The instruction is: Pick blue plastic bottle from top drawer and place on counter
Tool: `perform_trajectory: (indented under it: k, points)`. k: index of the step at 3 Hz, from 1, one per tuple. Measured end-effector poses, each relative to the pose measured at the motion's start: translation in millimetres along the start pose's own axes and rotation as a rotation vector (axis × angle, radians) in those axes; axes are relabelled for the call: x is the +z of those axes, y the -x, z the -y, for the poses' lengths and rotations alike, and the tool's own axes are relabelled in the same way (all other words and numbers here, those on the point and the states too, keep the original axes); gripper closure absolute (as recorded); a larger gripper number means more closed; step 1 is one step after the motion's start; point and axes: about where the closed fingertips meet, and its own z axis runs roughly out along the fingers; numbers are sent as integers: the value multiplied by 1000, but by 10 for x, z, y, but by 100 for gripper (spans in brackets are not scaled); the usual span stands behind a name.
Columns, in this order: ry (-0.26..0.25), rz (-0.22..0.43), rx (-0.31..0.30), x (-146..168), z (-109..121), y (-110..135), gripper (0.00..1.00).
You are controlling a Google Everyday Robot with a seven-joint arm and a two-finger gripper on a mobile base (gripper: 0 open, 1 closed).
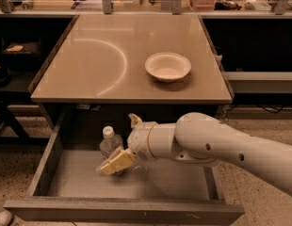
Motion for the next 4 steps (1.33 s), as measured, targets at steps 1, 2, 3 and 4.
perform_trajectory:
  k: [1, 2, 3, 4]
  points:
    - [6, 5, -14, 59, 63, -5, 0]
    - [19, 8, -25, 142, 118, 2, 0]
    - [32, 6, -34, 203, 141, 31, 0]
    - [44, 0, -34, 231, 131, 55, 14]
